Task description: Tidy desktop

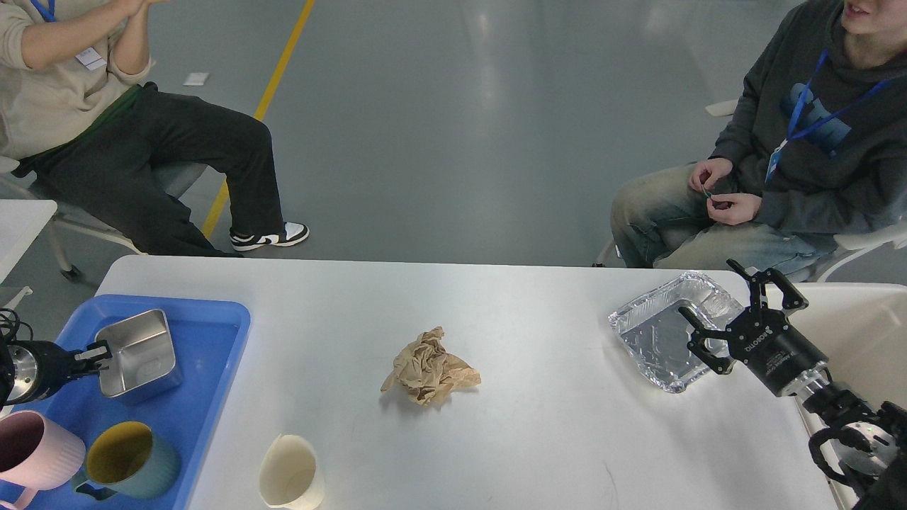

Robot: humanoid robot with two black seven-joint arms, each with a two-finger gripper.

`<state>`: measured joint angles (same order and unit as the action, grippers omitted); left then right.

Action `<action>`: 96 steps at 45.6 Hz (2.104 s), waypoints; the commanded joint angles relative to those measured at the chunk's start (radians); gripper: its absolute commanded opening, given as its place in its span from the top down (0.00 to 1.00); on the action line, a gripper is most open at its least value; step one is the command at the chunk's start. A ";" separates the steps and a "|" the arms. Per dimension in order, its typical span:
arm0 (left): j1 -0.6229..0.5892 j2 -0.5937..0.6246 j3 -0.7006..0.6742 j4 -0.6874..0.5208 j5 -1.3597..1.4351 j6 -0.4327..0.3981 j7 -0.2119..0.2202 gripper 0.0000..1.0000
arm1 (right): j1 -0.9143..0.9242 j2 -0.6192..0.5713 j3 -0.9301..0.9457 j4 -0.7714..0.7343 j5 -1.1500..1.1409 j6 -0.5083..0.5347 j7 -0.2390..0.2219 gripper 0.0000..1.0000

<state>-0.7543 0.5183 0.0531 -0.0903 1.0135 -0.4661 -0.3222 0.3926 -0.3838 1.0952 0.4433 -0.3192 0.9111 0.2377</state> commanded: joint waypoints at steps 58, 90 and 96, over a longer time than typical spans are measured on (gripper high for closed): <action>-0.270 0.072 -0.229 -0.002 -0.717 -0.267 -0.120 0.03 | 0.014 0.011 0.000 0.002 0.000 -0.003 -0.001 0.00; -0.068 -0.348 -0.771 -0.014 -0.819 -0.373 0.029 0.02 | 0.049 0.000 0.026 -0.008 0.003 -0.035 0.000 0.00; -0.034 -0.386 -0.909 -0.012 -0.826 -0.450 0.075 0.02 | 0.049 0.000 0.031 -0.008 0.003 -0.044 0.000 0.00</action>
<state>-0.8138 0.1605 -0.7452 -0.1030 0.1936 -0.8607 -0.2937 0.4417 -0.3836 1.1221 0.4360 -0.3162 0.8763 0.2375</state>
